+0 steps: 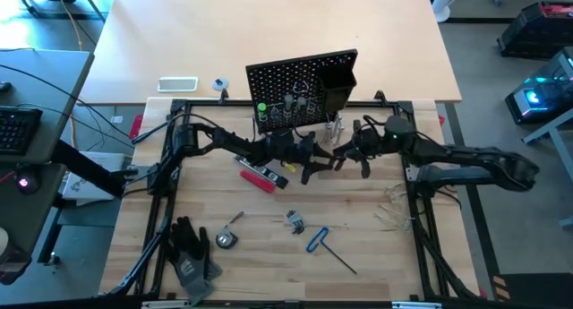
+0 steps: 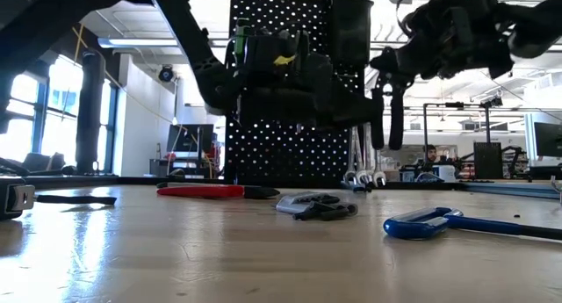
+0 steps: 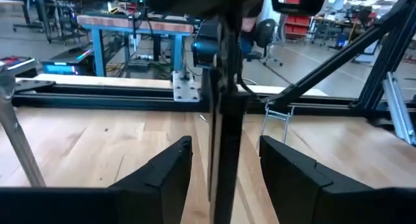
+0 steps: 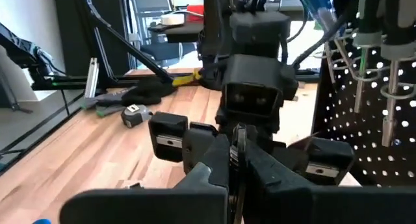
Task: Hang tools onto peg board
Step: Hang the black wire stripper onto the pegboard
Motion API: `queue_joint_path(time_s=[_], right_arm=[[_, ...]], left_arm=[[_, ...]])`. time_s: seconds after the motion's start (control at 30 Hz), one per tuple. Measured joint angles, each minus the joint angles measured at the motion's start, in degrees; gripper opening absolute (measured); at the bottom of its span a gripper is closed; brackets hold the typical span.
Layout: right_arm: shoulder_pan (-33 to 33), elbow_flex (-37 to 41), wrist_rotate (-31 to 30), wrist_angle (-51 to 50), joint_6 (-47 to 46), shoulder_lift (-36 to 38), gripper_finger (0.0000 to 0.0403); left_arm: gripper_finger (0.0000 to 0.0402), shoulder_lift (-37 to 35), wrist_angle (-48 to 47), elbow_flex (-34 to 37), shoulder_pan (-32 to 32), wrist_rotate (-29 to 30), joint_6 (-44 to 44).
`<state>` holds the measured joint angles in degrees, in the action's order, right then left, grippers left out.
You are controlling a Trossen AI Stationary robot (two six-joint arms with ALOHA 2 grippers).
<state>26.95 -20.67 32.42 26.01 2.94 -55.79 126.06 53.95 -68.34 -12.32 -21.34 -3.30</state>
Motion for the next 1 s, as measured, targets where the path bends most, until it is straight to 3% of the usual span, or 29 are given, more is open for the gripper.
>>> queue_joint_path(time_s=[0.27,0.47,0.6,1.0], right_arm=[[2.02,-0.03,3.73,6.19,-0.42,-4.99,0.0],[3.25,-0.02,5.58,6.05,-0.11,-5.31,0.0],[3.93,-0.03,6.54,6.13,-0.3,-5.31,0.0],[4.01,-0.64,8.07,7.38,-0.16,-5.77,0.0]], left_arm=[[0.0172,0.0,-1.79,0.0,2.18,8.87,2.8],[0.0172,0.0,-4.15,0.0,4.95,23.41,6.48],[0.0172,0.0,-2.79,0.0,6.26,29.27,6.99],[0.0172,2.89,4.2,0.0,5.47,27.21,2.6]])
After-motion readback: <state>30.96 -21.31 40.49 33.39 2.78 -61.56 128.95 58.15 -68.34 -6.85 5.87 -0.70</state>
